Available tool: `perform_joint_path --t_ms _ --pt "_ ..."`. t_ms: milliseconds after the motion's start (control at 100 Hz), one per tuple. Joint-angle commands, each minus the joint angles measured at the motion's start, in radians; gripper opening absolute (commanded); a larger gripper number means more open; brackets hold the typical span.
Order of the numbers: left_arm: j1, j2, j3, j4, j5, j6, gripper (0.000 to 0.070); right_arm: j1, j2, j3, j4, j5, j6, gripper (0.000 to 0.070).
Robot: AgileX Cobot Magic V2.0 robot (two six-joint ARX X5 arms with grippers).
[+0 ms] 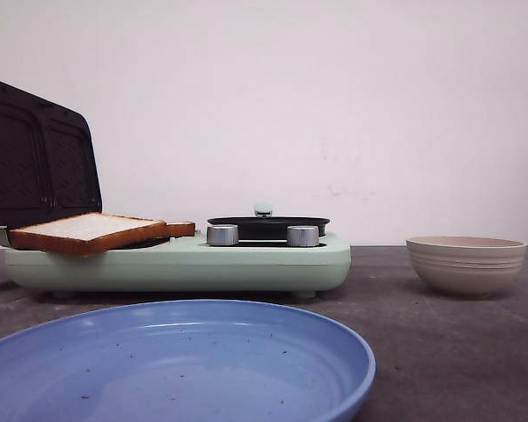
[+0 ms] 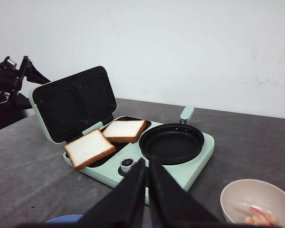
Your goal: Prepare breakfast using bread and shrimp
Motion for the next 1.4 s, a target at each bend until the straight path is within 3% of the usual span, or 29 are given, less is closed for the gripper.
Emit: perform_joint_path --t_ms 0,60,180,330,970,1020,1150,1390 --pt "0.006 0.023 0.022 0.015 0.005 -0.002 0.0468 0.004 0.003 0.008 0.009 0.007 0.017 0.0002" --pt "0.006 0.025 0.022 0.029 0.005 -0.002 0.0451 0.004 0.003 0.008 0.009 0.012 0.017 0.0002" --pt "0.006 0.025 0.022 0.072 0.005 -0.003 0.0337 0.004 0.003 0.008 0.009 0.026 0.017 0.0002" --pt "0.003 0.027 0.022 0.098 0.006 -0.042 0.0337 0.004 0.003 0.008 0.01 0.04 0.017 0.0002" --pt "-0.061 0.051 0.022 0.096 0.005 -0.044 0.0333 0.004 0.003 0.008 0.009 0.05 0.022 0.0002" --pt "-0.061 0.051 0.022 0.093 0.005 -0.044 0.0277 0.004 0.003 0.008 0.009 0.05 0.022 0.0002" --pt "-0.061 0.051 0.022 0.092 0.006 -0.044 0.0 0.004 0.003 0.008 0.009 0.05 0.022 0.0002" --pt "-0.097 0.051 0.022 0.128 0.026 -0.048 0.0 0.004 0.003 0.008 0.009 0.051 0.021 0.0002"
